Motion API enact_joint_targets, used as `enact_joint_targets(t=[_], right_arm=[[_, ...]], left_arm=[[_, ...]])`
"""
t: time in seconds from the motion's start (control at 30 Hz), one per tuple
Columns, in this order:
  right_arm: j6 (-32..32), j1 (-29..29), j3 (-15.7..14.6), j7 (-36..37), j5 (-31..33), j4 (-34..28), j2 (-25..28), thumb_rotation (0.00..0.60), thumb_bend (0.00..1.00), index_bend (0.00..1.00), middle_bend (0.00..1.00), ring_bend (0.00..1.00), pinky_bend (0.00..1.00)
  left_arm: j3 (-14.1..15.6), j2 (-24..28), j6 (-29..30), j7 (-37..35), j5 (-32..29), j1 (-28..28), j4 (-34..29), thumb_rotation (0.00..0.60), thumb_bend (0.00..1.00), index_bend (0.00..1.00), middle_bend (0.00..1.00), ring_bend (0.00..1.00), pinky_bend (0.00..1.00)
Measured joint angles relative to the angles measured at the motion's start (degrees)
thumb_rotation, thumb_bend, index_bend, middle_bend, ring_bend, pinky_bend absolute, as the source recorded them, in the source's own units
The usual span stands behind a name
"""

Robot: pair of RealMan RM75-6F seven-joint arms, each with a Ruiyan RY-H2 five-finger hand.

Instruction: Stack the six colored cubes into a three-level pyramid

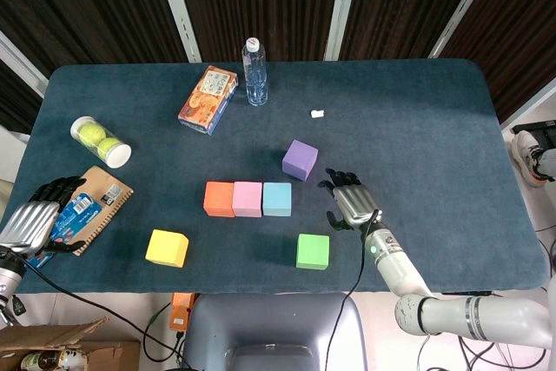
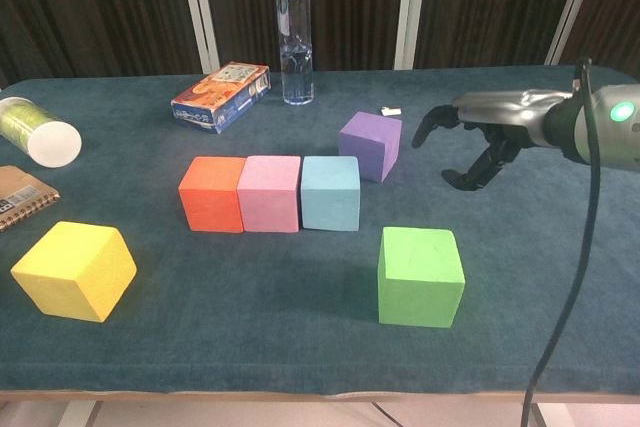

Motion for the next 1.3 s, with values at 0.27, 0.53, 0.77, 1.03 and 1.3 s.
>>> enact_joint_targets(t=[0.27, 0.53, 0.77, 1.03, 1.3], right_arm=[[-5.4, 1.7, -0.9, 1.9, 1.9, 6.4, -4.2, 0.600, 0.56, 0.24, 0.00, 0.00, 0.00], [-9.8, 4.0, 0.4, 4.5, 6.4, 8.4, -6.1, 0.600, 0.56, 0.22, 0.00, 0.00, 0.00], [-9.8, 6.9, 0.2, 4.3, 8.6, 9.7, -8.2, 0.600, 0.56, 0.22, 0.00, 0.00, 0.00], [-9.0, 8.5, -0.3, 3.9, 9.9, 10.0, -9.4, 0.600, 0.56, 0.22, 0.00, 0.00, 0.00], [-8.5, 9.1, -0.6, 4.4, 10.0, 9.9, -9.7, 0.600, 0.56, 0.22, 0.00, 0.00, 0.00]], left_arm=[[-0.1, 0.3, 0.8, 1.2, -0.7, 0.4, -1.1, 0.600, 0.06, 0.10, 0.06, 0.00, 0.10], [-0.1, 0.8, 0.8, 1.3, -0.8, 0.5, -1.5, 0.600, 0.06, 0.09, 0.06, 0.00, 0.10], [-0.2, 0.7, 0.6, 1.6, -1.0, 0.3, -1.6, 0.600, 0.06, 0.09, 0.06, 0.00, 0.10], [-0.3, 0.7, 0.6, 1.3, -1.0, 0.3, -1.5, 0.600, 0.06, 0.09, 0.06, 0.00, 0.10], [-0.2, 0.5, 0.4, 1.3, -0.9, 0.3, -1.3, 0.600, 0.06, 0.09, 0.06, 0.00, 0.10]])
